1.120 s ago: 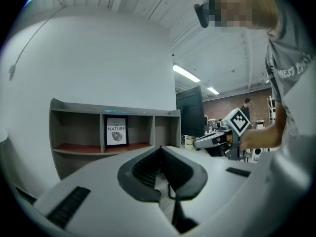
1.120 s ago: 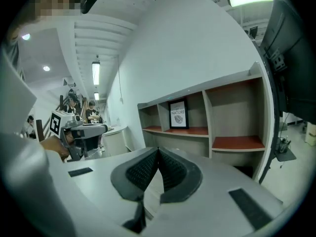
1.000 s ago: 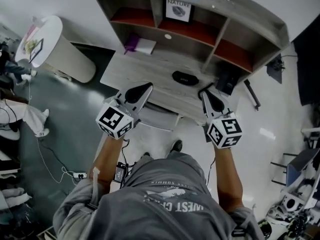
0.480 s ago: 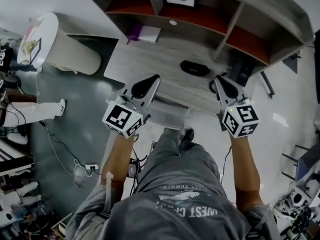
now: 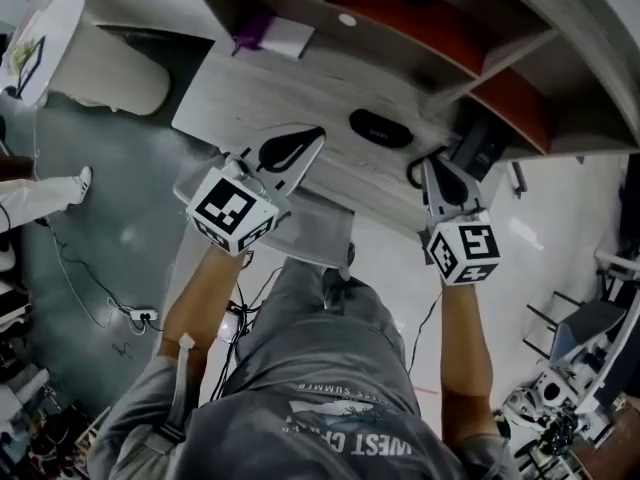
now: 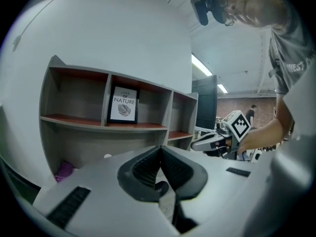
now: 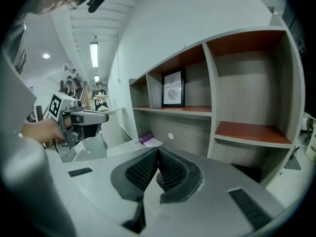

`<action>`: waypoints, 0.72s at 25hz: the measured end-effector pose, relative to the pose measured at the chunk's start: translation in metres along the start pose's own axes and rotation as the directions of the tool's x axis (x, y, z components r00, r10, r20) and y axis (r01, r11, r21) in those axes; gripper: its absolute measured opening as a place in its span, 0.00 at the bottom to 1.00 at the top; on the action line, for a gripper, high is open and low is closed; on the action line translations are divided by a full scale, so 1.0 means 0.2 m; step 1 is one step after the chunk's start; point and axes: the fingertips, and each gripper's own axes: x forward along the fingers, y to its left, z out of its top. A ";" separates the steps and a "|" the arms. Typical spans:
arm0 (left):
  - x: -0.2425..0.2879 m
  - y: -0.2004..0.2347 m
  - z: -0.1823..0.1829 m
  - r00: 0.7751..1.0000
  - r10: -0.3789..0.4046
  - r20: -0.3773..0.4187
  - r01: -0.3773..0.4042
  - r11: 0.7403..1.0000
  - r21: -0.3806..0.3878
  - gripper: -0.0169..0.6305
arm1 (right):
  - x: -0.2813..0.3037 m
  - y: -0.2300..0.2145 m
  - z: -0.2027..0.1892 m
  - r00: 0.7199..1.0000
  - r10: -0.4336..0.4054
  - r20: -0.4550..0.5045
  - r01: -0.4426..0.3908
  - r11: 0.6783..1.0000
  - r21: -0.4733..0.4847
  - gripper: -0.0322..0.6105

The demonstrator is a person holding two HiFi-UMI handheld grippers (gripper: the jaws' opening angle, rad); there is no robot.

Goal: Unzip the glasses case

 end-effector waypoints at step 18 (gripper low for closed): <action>0.36 0.27 -0.51 0.972 -0.096 -0.213 0.100 0.995 0.005 0.03 | 0.52 -0.14 -0.56 0.976 0.007 -0.216 -0.086 0.929 -0.359 0.18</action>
